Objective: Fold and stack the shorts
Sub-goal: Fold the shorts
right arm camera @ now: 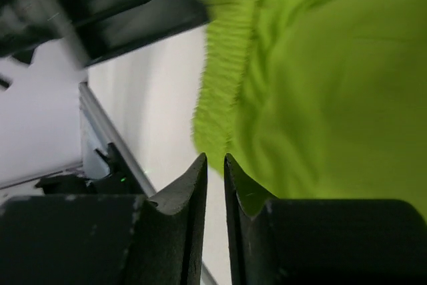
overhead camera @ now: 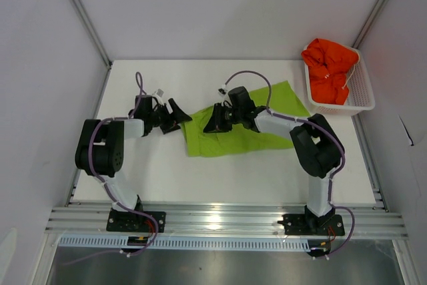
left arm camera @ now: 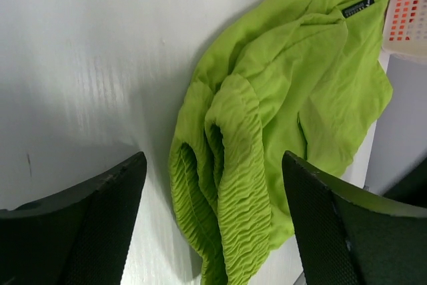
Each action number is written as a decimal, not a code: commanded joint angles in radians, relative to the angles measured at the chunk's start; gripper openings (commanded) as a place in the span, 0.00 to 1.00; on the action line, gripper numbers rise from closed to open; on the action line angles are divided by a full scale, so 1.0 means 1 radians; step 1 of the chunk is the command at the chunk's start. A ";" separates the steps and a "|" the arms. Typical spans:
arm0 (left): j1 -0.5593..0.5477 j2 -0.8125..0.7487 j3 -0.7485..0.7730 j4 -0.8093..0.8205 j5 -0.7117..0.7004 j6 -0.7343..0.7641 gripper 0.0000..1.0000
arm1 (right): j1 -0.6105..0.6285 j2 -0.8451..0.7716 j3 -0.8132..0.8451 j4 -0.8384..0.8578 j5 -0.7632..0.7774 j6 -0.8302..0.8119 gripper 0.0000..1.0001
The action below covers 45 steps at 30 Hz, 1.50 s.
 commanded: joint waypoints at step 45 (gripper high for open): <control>-0.124 -0.067 -0.016 -0.072 -0.205 0.017 0.00 | -0.032 0.200 0.179 -0.213 0.101 -0.075 0.21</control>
